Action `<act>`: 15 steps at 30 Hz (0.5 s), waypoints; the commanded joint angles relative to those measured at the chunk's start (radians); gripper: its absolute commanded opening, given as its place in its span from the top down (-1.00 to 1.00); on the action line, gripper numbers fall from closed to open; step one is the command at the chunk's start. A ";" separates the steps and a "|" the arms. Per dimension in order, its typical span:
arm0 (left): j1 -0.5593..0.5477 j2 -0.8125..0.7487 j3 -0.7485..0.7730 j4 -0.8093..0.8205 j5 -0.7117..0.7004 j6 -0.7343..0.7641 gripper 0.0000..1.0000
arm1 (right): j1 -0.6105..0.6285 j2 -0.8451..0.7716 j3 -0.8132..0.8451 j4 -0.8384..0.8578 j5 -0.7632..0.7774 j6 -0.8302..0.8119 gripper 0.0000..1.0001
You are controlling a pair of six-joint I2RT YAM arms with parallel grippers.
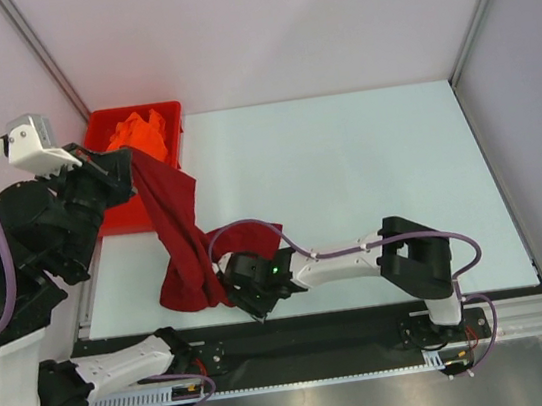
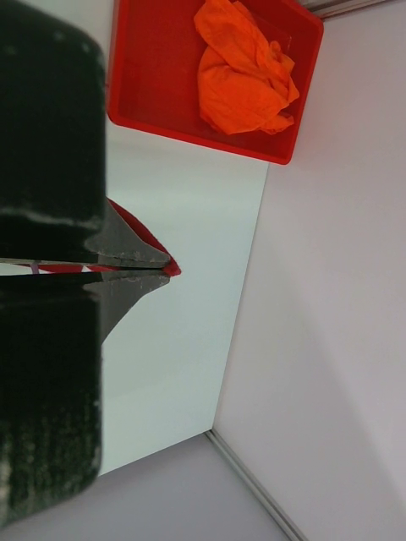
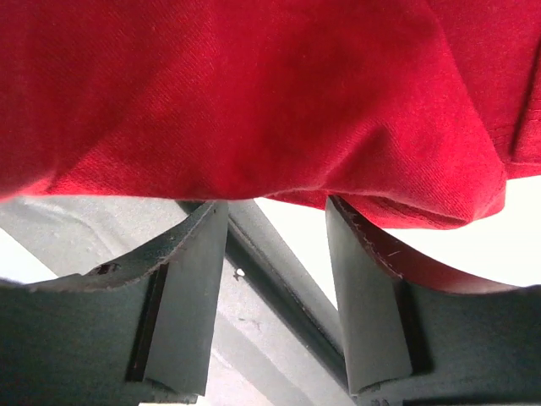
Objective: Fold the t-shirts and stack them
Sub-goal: Flatten the tshirt out
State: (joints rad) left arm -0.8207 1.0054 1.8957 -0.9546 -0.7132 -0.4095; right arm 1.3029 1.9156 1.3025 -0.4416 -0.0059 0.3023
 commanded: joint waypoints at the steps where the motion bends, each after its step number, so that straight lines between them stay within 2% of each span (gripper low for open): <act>1: -0.005 -0.007 -0.010 0.025 -0.022 0.008 0.99 | 0.019 0.026 0.043 -0.003 0.044 0.000 -0.09; 6: -0.005 -0.017 -0.024 0.027 -0.026 0.006 0.99 | 0.029 0.057 0.069 -0.017 0.092 -0.005 0.05; 9: -0.005 -0.025 -0.035 0.028 -0.034 0.005 0.99 | 0.029 0.050 0.060 -0.025 0.128 0.000 0.23; 10: -0.005 -0.028 -0.040 0.030 -0.035 0.005 0.99 | 0.029 0.043 0.054 -0.017 0.133 -0.002 0.37; 12: -0.005 -0.040 -0.056 0.036 -0.042 0.003 0.99 | 0.024 0.011 0.034 -0.017 0.153 0.001 0.52; 15: -0.005 -0.053 -0.078 0.046 -0.046 -0.003 0.99 | 0.003 -0.044 0.008 -0.020 0.178 0.000 0.91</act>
State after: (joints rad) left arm -0.8207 0.9665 1.8343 -0.9485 -0.7326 -0.4099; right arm 1.3209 1.9553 1.3300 -0.4568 0.1070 0.3008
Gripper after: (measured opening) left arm 0.008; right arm 0.100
